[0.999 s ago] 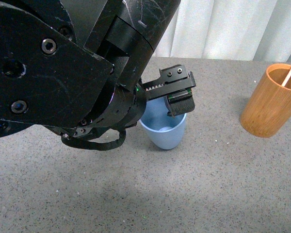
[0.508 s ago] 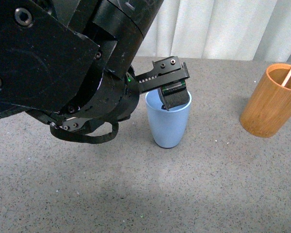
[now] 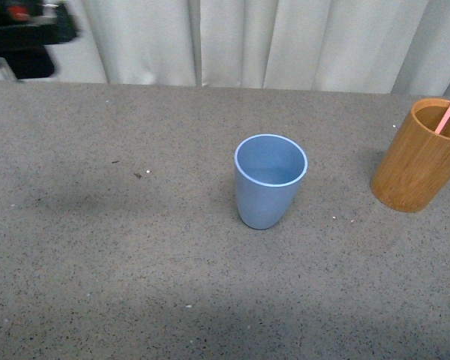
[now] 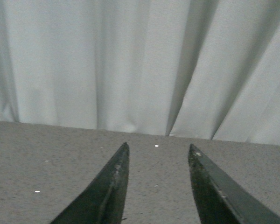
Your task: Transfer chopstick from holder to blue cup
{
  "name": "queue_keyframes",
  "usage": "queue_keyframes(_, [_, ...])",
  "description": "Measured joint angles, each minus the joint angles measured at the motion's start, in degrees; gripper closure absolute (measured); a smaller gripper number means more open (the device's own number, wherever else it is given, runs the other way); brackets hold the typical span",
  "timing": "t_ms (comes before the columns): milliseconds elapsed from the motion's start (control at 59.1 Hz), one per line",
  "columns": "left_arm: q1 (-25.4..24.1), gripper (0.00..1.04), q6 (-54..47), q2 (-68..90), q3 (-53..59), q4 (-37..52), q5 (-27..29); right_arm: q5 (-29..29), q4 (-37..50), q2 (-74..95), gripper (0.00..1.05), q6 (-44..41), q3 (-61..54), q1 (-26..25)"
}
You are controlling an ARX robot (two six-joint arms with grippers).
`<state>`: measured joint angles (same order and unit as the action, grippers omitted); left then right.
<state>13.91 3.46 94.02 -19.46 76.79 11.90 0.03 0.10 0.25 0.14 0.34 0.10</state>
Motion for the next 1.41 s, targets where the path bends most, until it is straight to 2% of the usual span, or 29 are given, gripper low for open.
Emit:
queue_keyframes(51, [-4.33, 0.75, -0.83, -1.44, 2.91, 0.92, -4.72, -0.17, 0.00, 0.00, 0.09, 0.00, 0.00, 0.00])
queue_keyframes(68, [-7.65, 0.80, -1.27, -2.36, 5.05, 1.25, -8.07, -0.15, 0.00, 0.00, 0.09, 0.00, 0.00, 0.00])
queue_keyframes(102, [-10.49, 0.85, -1.64, -3.41, 7.04, 1.25, -9.97, -0.13, 0.00, 0.00, 0.09, 0.00, 0.00, 0.00])
queue_keyframes(152, [-13.18, 0.94, -1.90, -6.45, 10.45, 0.11, -10.23, -0.09, 0.00, 0.00, 0.09, 0.00, 0.00, 0.00])
queue_keyframes(203, [-13.84, 1.01, -1.90, -11.02, 13.22, -3.06, -10.60, -0.07, 0.00, 0.00, 0.09, 0.00, 0.00, 0.00])
queue_keyframes(305, [-13.79, 1.01, -2.47, -32.28, 18.45, -23.08, -12.00, -0.15, 0.00, 0.00, 0.09, 0.00, 0.00, 0.00])
queue_keyframes(373, [-13.81, 1.01, -2.69, -53.79, 18.40, -45.03, -11.91, -0.09, 0.00, 0.00, 0.09, 0.00, 0.00, 0.00])
queue_keyframes(457, [-13.81, 1.01, -2.91, -77.00, 18.38, -65.18, -11.91, -0.04, -0.02, 0.00, 0.09, 0.02, 0.00, 0.00])
queue_keyframes(542, [-13.81, 1.01, -2.99, -89.99, 18.38, -75.14, -11.93, -0.07, 0.00, 0.00, 0.09, 0.00, 0.00, 0.00])
queue_keyframes(965, [-14.10, 1.00, -2.67, -93.37, 18.21, -77.15, -13.05, -0.11, -0.02, 0.00, 0.09, 0.00, 0.00, 0.00])
queue_keyframes(999, [-15.91, 0.96, 0.07, -91.27, 16.35, -82.20, -19.34, -0.11, -0.02, 0.00, 0.09, 0.00, 0.00, 0.00])
queue_keyframes(1033, [-19.47, 0.89, 5.57, -85.20, 12.41, -91.43, -28.83, 0.46, 0.00, 0.07, 0.09, 0.11, 0.00, 0.04])
queue_keyframes(1050, [-20.24, 0.87, 6.25, -83.43, 11.47, -93.57, -29.86, 1.57, 0.02, 0.37, 0.09, 0.26, 0.02, 0.39])
queue_keyframes(1067, [-21.46, 0.83, 9.57, -80.39, 10.01, -97.24, -34.71, 5.35, 0.68, 1.40, 0.09, 0.76, 0.07, 1.36])
queue_keyframes(1084, [-22.08, 0.81, 10.88, -79.14, 9.38, -98.88, -36.30, 6.51, 1.38, 2.21, 0.09, 1.07, 0.11, 2.05])
queue_keyframes(1101, [-22.84, 0.78, 13.42, -76.65, 8.50, -101.70, -38.95, 12.33, 3.37, 4.59, 0.09, 1.66, 0.15, 3.17])
queue_keyframes(1135, [-23.50, 0.71, 17.49, -73.90, 7.96, -105.53, -42.97, 19.71, 9.20, 11.26, 0.09, 2.01, 0.17, 3.52])
queue_keyframes(1185, [-23.67, 0.63, 20.06, -73.00, 7.96, -106.95, -45.22, 23.30, 16.37, 19.58, 0.09, 2.01, 0.39, 1.75])
queue_keyframes(1270, [-23.76, 0.47, 23.06, -72.70, 7.69, -107.19, -46.03, 21.24, 30.71, 39.65, 0.09, 2.10, 4.04, -3.58])
queue_keyframes(1321, [-23.89, 0.38, 23.96, -72.76, 7.43, -107.19, -46.16, 18.47, 35.43, 50.05, 0.09, 2.10, 7.63, -5.42])
queue_keyframes(1405, [-23.93, 0.24, 24.83, -72.74, 7.34, -107.19, -46.05, 15.04, 36.87, 63.69, 0.09, 1.70, 13.62, -6.62])
